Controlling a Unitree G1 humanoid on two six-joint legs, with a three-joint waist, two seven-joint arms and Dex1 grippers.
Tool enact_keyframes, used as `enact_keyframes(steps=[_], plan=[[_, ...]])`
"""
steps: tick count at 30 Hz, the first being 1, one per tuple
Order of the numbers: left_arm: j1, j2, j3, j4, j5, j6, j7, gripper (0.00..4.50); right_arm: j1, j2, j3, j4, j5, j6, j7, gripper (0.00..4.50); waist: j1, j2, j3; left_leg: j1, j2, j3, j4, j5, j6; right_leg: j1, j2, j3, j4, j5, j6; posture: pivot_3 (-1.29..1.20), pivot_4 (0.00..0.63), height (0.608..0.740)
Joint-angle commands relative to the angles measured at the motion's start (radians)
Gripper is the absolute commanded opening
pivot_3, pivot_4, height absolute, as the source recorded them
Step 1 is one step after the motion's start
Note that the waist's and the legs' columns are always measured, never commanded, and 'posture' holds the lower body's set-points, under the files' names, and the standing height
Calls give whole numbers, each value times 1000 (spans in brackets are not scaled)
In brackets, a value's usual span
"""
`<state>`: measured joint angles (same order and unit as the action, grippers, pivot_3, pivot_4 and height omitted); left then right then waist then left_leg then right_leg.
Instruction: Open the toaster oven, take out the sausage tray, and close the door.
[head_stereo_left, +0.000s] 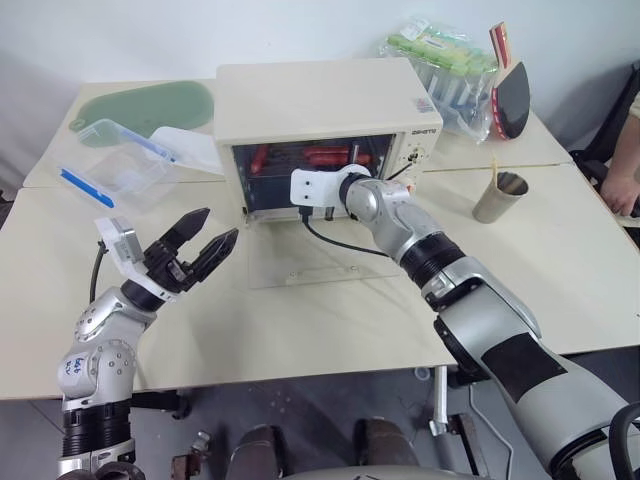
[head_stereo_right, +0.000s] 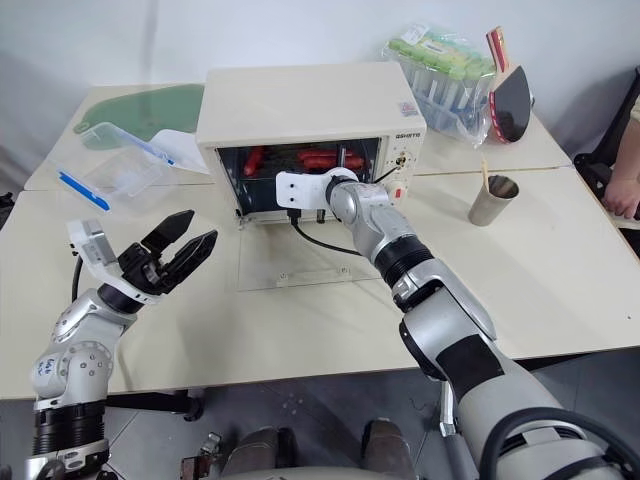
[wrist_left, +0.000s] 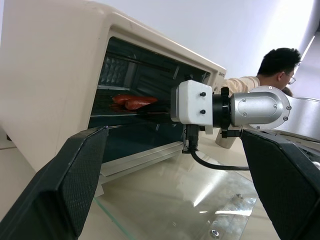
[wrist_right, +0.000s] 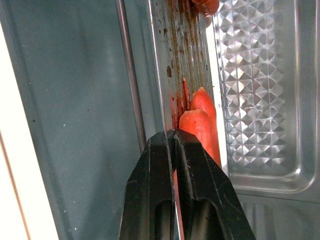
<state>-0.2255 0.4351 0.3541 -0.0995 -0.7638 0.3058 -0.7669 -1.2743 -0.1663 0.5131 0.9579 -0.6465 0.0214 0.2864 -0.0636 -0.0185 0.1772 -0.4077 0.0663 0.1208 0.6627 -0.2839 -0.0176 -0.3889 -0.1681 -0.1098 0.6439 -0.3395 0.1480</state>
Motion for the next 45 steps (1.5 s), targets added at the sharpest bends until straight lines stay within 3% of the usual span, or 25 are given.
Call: enact_keyframes(steps=[1,7,23,26,30,36,45], plan=[[-10,1,4,-2,5,-21,-10,4500,-17,0,11,37,-14,-11,-17,46,0,0,0,0,0,0,0,0,0,0,0,0,0,0,0,0,150,740],[-8,0,4,-5,6,-20,-9,4500,-28,6,18,60,-11,-20,-24,1770,1,0,0,0,0,1,-1,0,0,-1,0,1,0,0,0,0,150,740],[-8,-2,3,-5,13,-23,-7,4500,-69,30,21,172,-10,-11,-96,1770,-4,0,0,0,0,1,-3,0,0,-2,0,1,0,0,0,0,150,740],[-8,-1,3,-5,13,-22,-6,4500,-70,32,20,177,-7,-3,-102,1185,-6,0,0,0,0,0,-3,0,0,-2,0,1,0,0,0,0,150,740],[-9,-1,4,-5,14,-19,-8,4500,-72,31,21,167,-6,-7,-111,74,-11,0,0,0,0,0,-3,0,0,-2,0,1,0,0,0,0,150,740],[-8,10,6,-5,11,-8,-11,4500,-35,15,32,44,-35,-3,-120,74,-16,0,0,0,0,0,-3,0,0,-2,0,1,0,0,0,0,150,740],[-27,42,11,18,13,13,-18,4500,156,-49,64,-296,-138,63,-87,74,-21,0,0,0,0,0,-9,0,-1,-3,0,0,0,0,0,0,150,740]])
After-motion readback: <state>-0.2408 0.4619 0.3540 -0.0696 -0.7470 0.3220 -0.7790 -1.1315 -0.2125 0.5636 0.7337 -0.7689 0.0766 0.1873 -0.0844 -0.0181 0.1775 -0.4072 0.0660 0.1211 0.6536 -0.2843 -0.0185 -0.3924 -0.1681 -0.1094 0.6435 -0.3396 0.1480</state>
